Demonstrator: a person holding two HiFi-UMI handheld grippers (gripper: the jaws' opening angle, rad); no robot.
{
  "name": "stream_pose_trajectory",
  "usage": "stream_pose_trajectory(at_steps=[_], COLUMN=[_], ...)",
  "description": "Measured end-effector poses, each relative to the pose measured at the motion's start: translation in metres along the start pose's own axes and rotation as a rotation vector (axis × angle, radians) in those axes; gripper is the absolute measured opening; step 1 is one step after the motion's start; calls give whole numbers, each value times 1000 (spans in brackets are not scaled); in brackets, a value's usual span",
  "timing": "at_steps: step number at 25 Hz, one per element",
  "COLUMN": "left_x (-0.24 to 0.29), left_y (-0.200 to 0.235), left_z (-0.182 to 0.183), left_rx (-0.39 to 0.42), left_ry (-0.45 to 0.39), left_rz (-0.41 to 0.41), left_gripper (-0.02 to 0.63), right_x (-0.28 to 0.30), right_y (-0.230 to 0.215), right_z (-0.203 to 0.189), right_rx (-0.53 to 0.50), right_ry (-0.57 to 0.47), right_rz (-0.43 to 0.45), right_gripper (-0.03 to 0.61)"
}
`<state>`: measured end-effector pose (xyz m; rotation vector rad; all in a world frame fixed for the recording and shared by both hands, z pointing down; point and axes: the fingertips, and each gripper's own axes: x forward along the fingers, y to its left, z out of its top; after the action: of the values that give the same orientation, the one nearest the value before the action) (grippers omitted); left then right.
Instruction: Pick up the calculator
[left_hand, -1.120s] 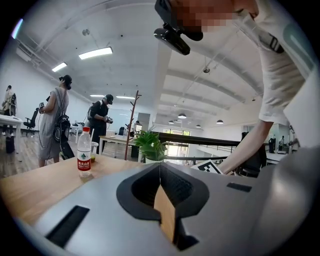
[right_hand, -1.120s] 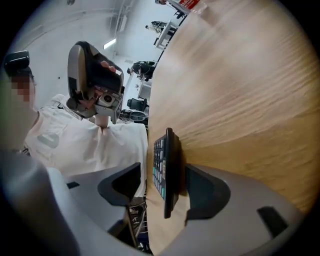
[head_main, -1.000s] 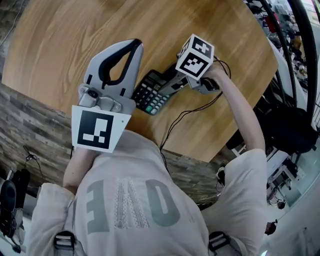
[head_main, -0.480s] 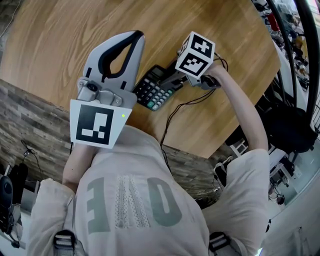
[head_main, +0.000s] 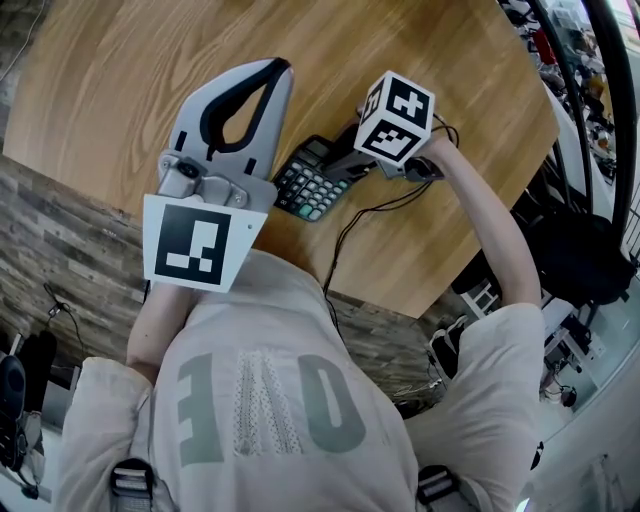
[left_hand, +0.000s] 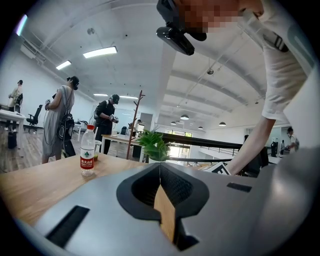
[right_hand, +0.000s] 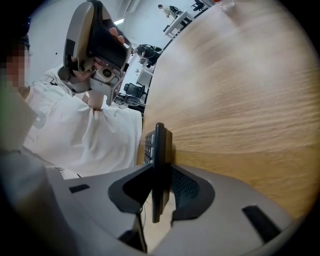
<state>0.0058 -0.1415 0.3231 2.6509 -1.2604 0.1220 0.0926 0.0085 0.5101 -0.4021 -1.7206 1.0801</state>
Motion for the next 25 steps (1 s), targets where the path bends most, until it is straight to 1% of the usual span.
stream_pose_trajectory(at_steps=[5,7,9,12,14,18,20,25], left_x=[-9,-15,-18,-22,-24,-27,-29,-40], left_y=[-4,-5,-4,-1,1,-1,-6,-17], left_z=[8,10,11,17,22,36,44,70], left_rx=[10,9,10,8,9,37,54,91], left_ry=[-23,-26,-33,-48,-62,-90,-105,-156], left_rz=[5,7,17,42,54,58,57,38], left_gripper=[9,9,9,9,9,9,9,9], right_x=[-7,-14,-24,-44,-60,-97,-113,-153], right_y=[5,7,9,13,16,25,36,82], right_z=[4,8,15,31,42,57,64,79], right_rx=[-12,-18,-15,1,27,63,68,97], right_ry=[-52,-98,-165,-307,-415,-619,-719,-1039], right_rz=[-65,-100,-132,-190,-244,-409,-474,-555], right_gripper=[103,102,102,101,102,103,102,101])
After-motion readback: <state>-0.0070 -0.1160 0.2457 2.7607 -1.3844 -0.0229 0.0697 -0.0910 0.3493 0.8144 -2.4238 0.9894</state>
